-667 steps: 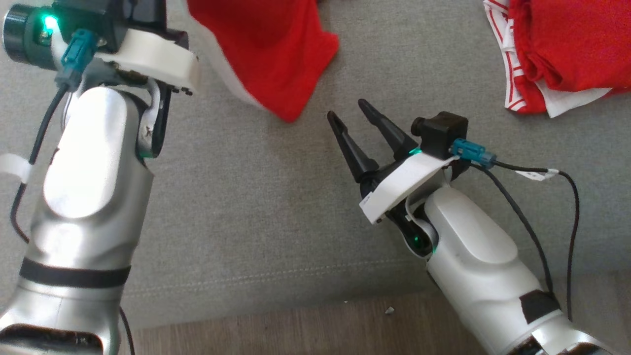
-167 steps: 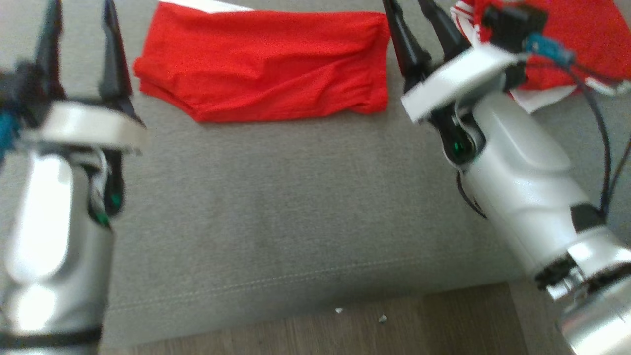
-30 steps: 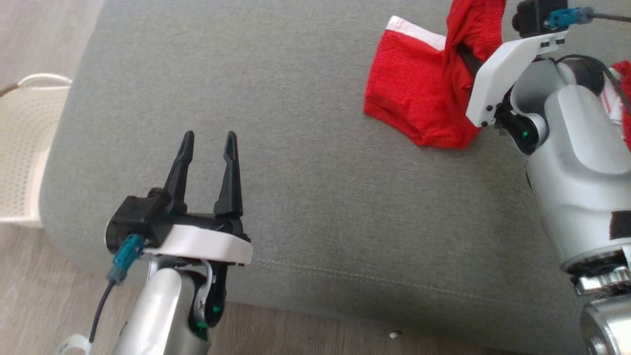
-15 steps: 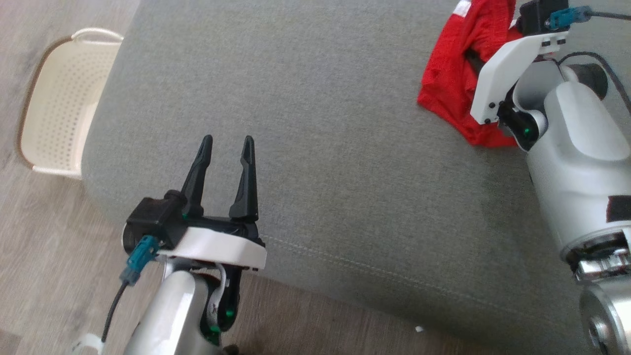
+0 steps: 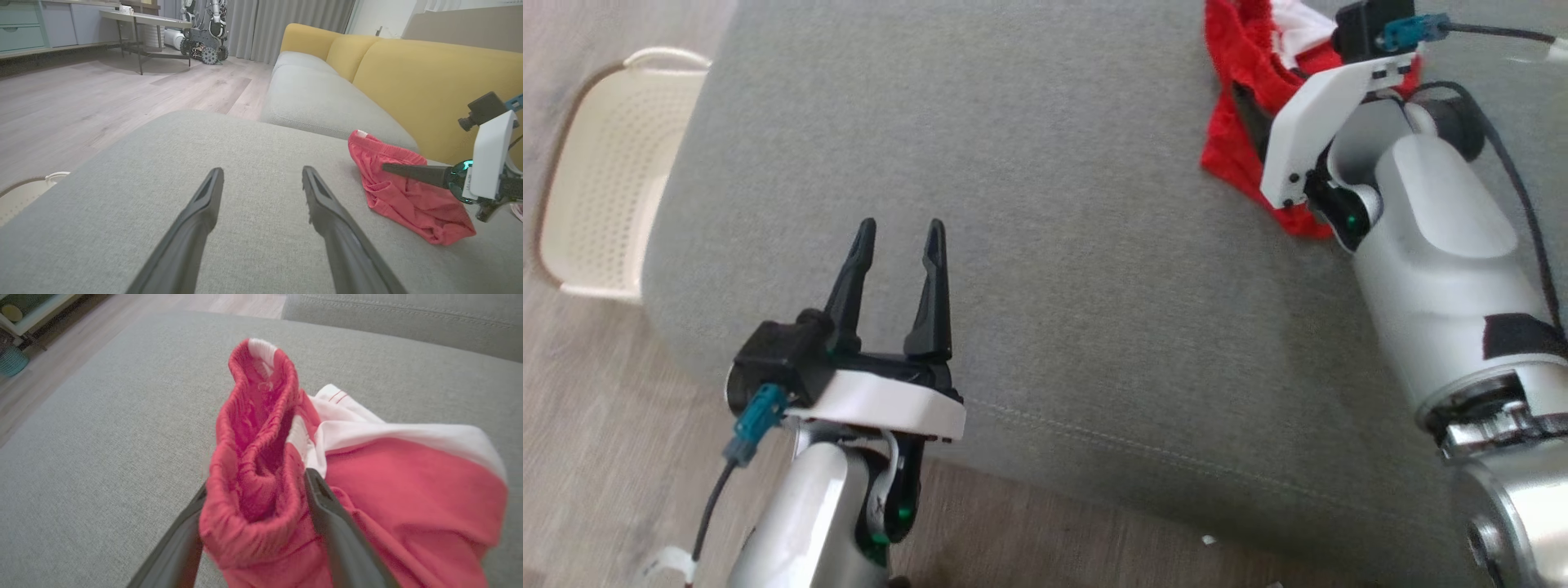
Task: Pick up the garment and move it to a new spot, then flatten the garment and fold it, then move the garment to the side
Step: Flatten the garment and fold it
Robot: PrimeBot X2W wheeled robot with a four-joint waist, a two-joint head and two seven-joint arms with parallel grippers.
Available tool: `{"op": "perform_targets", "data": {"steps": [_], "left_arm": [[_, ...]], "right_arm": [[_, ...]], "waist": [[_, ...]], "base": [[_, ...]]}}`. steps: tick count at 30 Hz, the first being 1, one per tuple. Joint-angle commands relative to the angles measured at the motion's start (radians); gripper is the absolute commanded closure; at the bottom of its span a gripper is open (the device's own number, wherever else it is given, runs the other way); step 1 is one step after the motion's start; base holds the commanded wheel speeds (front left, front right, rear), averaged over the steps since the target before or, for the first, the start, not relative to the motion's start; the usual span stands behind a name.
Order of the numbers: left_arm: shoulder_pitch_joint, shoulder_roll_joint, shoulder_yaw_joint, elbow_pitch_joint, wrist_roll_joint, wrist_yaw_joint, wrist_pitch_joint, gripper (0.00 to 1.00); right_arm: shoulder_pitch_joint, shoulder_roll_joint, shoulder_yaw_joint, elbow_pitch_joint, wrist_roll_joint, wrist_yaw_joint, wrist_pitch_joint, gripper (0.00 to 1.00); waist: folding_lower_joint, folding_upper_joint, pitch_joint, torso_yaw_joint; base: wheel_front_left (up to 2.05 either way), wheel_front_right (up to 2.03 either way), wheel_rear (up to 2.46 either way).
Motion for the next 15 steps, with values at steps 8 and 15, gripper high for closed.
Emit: {"op": "perform_targets", "data": {"steps": [8, 15], "left_arm": [[-0.033, 0.008, 0.076, -0.032, 0.037, -0.009, -0.005, 0.0], [-0.039, 0.008, 0.119, -0.039, 0.062, -0.025, -0.005, 0.0]], "right_arm": [[-0.048, 0.065, 0.058, -0.07, 0.077, 0.006, -0.053, 0.0], [-0.004, 0.033, 0.092, -0.167, 0.175, 0.006, -0.08, 0.0]], "waist": [[0.0, 0.0, -0.056, -0.111], [0.0, 0.0, -0.089, -0.204]], "base": [[0.0, 0.0, 0.0], [0.0, 0.0, 0.0]]}}
